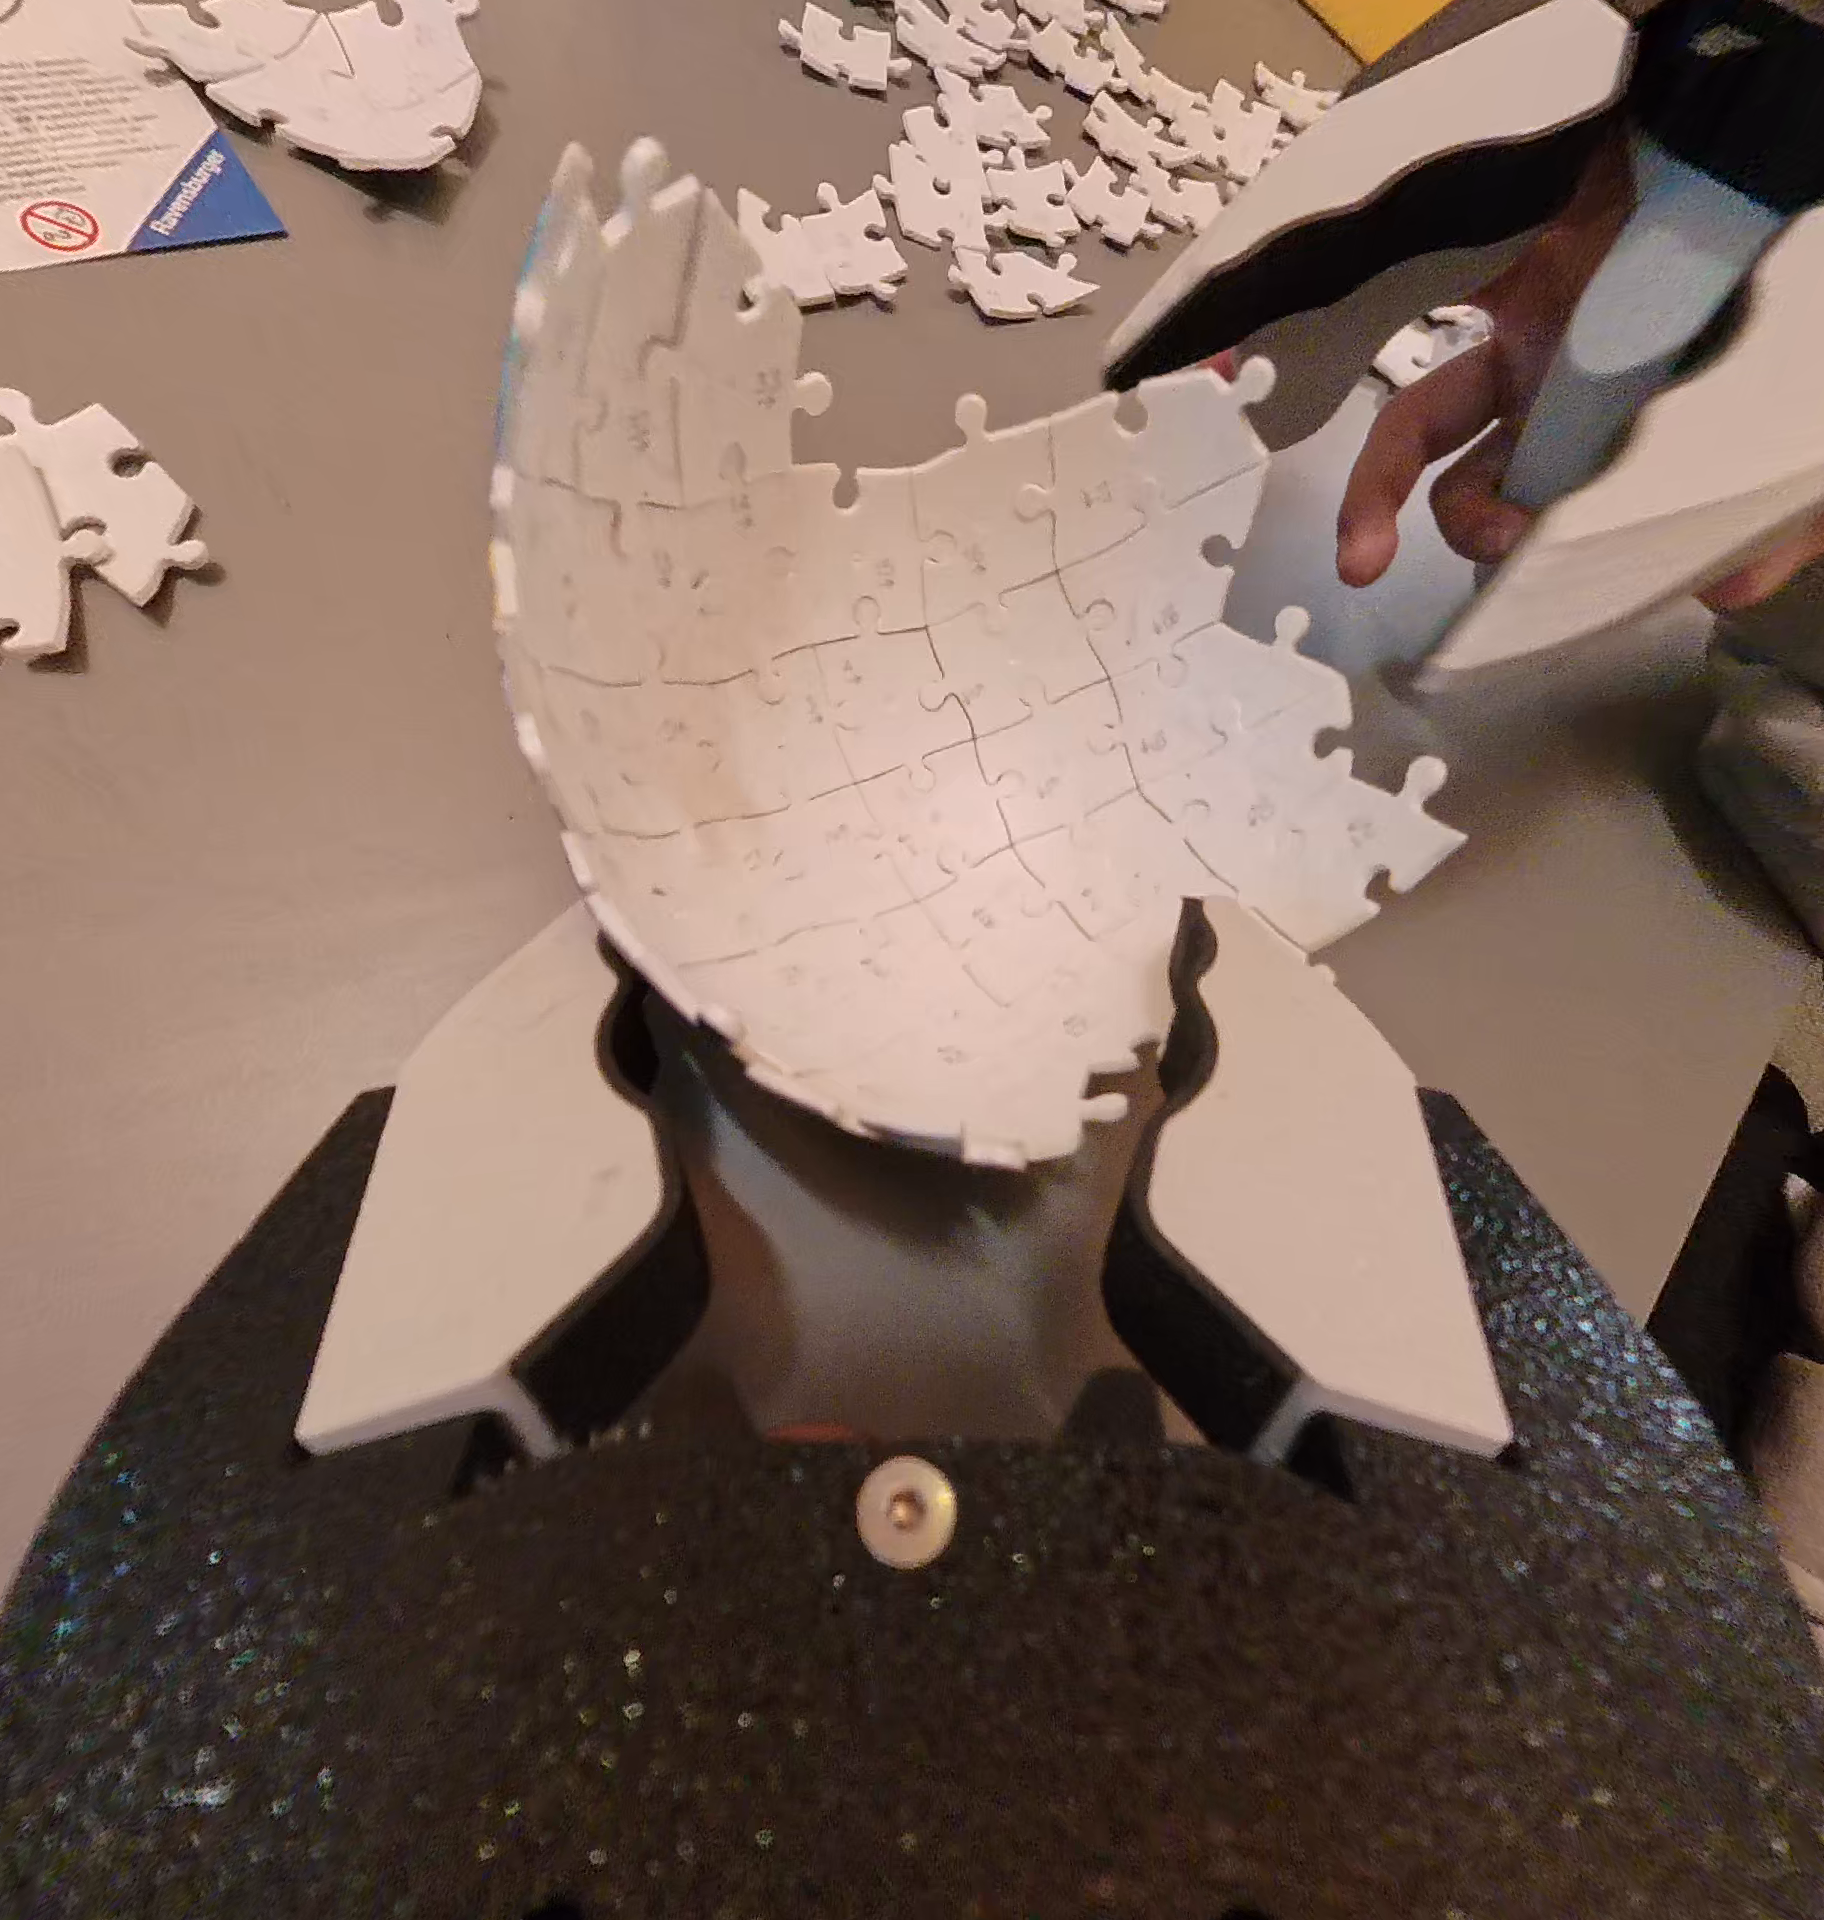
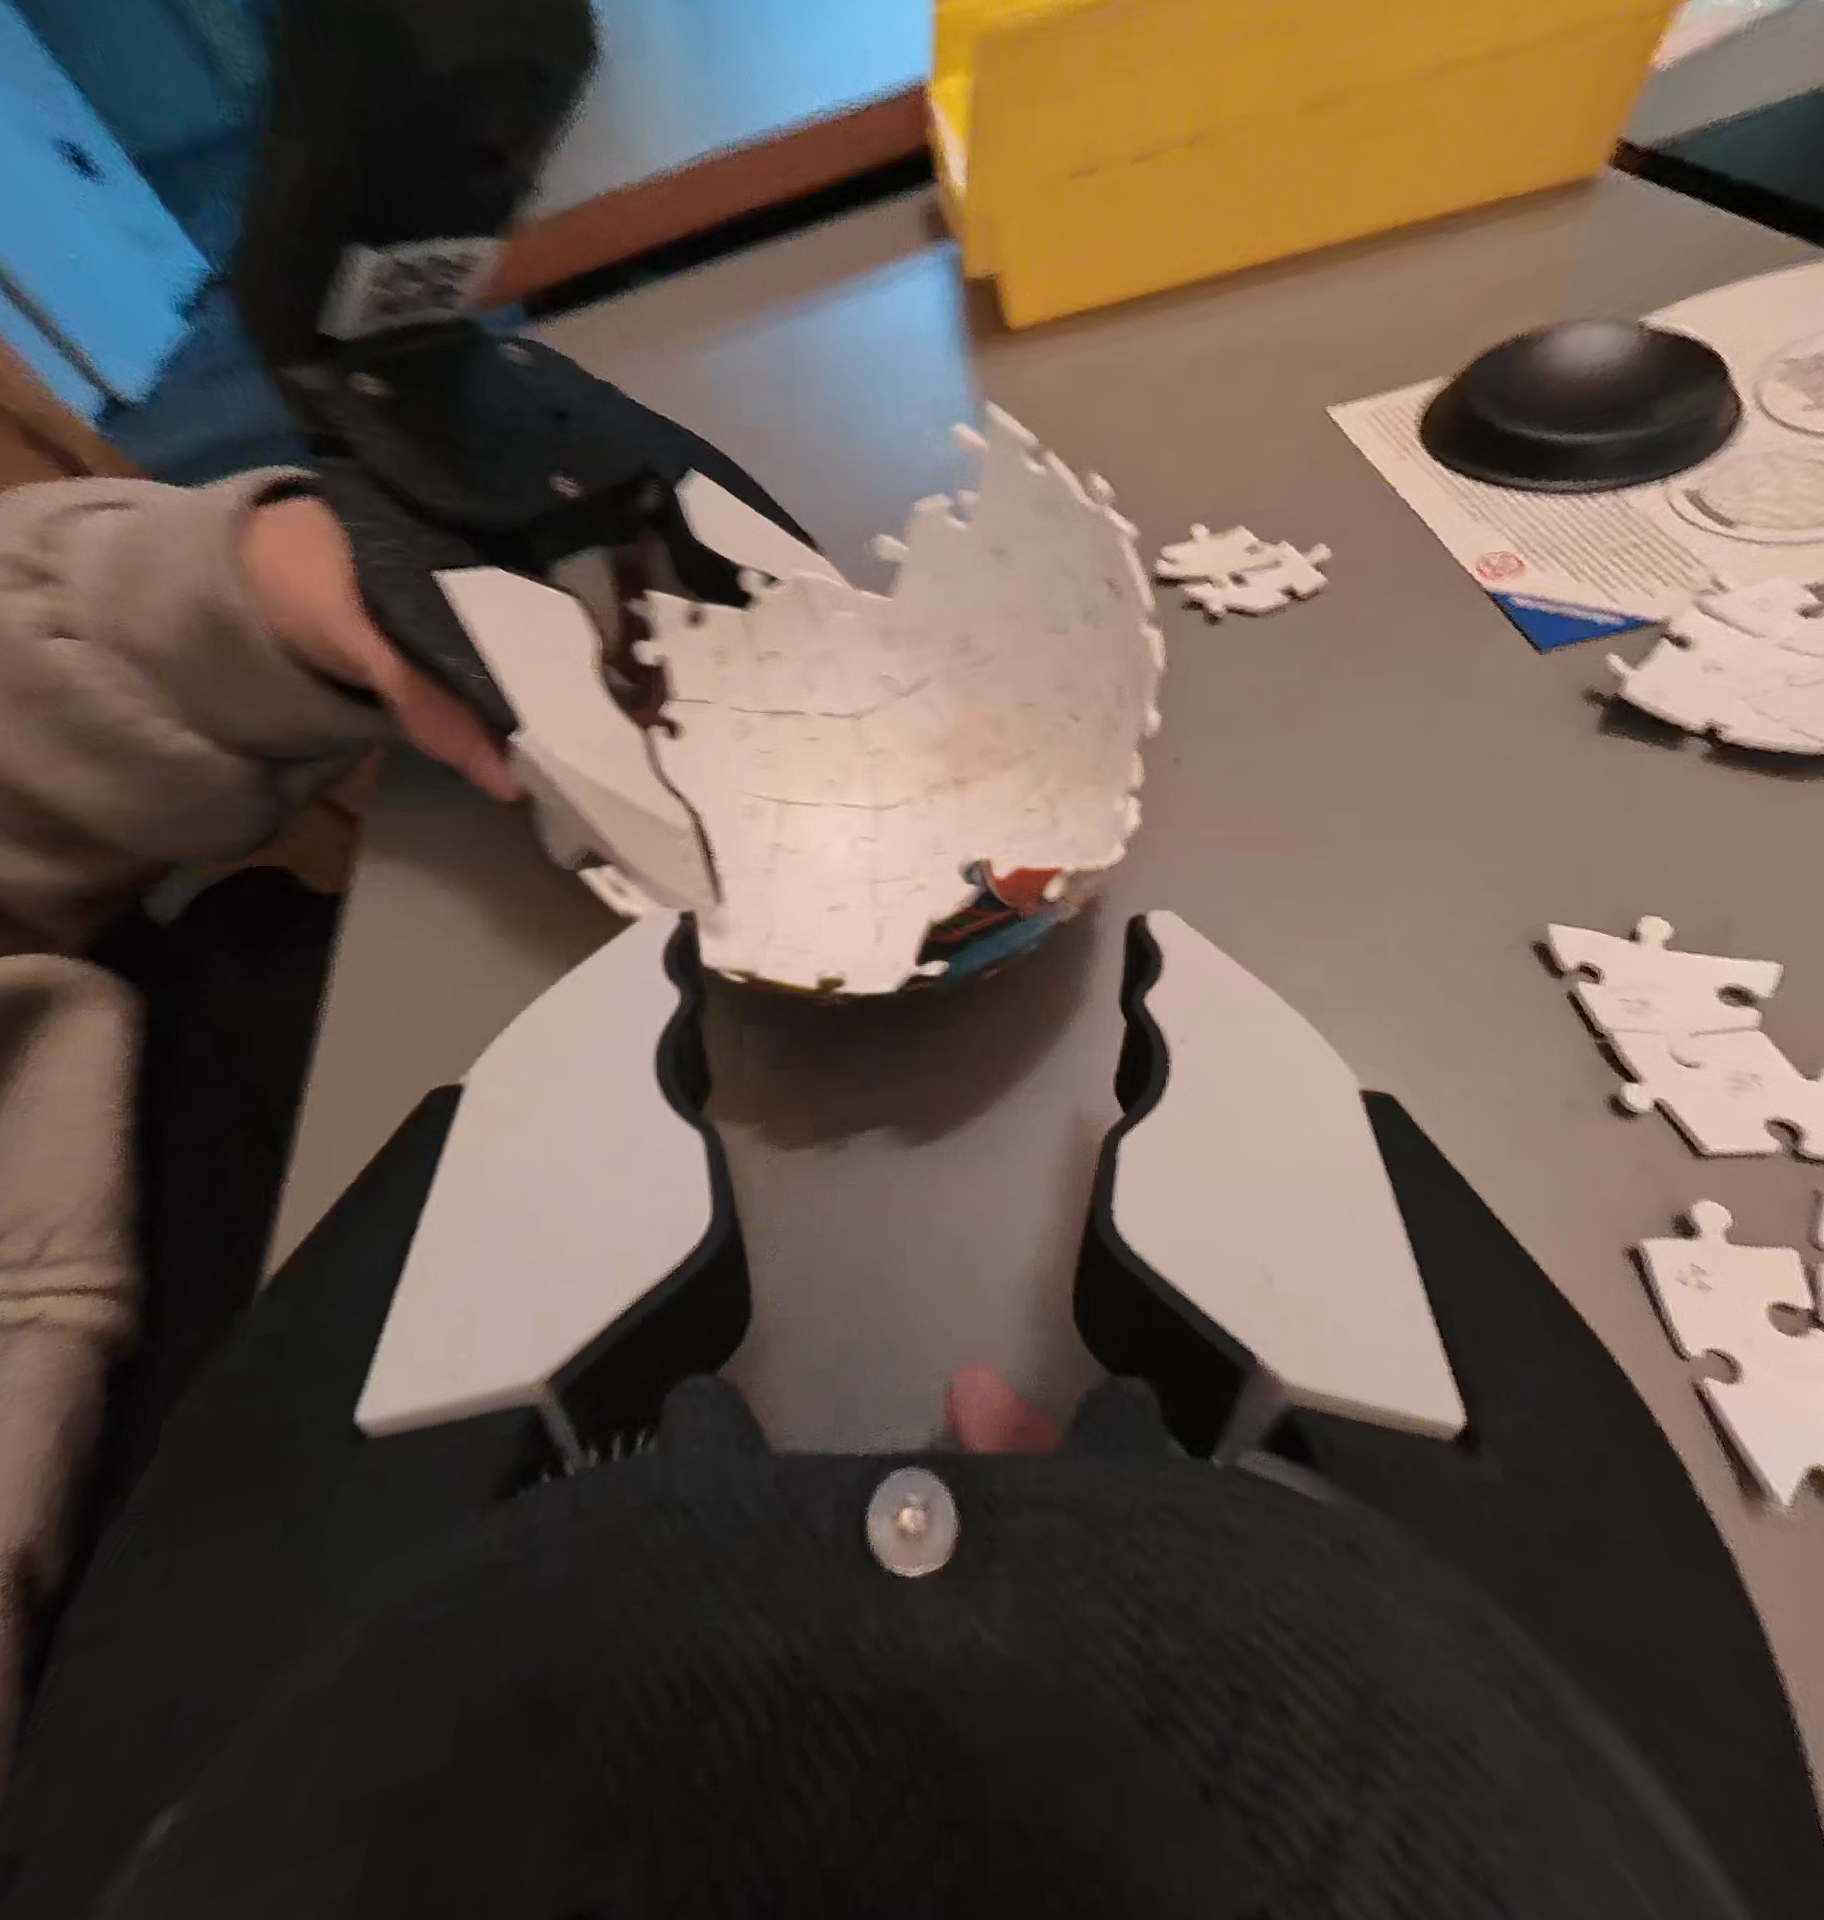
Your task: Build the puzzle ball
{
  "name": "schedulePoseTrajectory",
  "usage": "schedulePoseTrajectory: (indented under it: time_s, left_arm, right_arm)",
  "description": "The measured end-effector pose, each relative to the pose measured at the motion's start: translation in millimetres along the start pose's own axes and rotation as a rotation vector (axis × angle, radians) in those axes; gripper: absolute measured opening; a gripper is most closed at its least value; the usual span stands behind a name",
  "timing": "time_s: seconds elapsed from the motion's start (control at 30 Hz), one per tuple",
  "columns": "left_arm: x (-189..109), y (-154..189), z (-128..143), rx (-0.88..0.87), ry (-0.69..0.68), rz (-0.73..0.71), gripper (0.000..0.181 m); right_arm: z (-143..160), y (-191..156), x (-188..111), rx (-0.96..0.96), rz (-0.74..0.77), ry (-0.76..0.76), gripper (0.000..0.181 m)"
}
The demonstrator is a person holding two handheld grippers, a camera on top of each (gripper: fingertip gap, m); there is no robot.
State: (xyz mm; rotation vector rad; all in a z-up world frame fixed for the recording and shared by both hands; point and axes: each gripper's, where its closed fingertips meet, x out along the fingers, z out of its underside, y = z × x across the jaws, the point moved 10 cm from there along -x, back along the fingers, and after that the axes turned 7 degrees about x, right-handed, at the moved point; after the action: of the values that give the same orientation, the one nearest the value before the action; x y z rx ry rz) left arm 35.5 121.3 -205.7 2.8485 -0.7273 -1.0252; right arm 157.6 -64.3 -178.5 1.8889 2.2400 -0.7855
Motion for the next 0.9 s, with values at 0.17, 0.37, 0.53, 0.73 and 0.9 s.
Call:
schedulePoseTrajectory:
  time_s: [0.17, 0.37, 0.53, 0.73, 0.9]
  left_arm:
    - [1, 1, -1, -0.023, 0.015, 0.026, 0.094]
    - [4, 2, -3, -0.078, 0.04, 0.054, 0.093]
    - [5, 0, -4, -0.108, 0.045, 0.046, 0.09]
    - [6, 0, -5, -0.105, 0.041, 0.047, 0.092]
    - [4, -1, -4, -0.109, 0.051, 0.053, 0.093]
  right_arm:
    - [19, -18, 4, -0.047, 0.016, 0.015, 0.101]
    - [26, -26, 29, -0.16, 0.27, -0.177, 0.112]
    - [13, -21, 38, -0.189, 0.302, -0.089, 0.119]
    - [13, -25, 43, -0.287, 0.271, -0.102, 0.108]
    - [14, -25, 43, -0.304, 0.285, -0.1, 0.107]
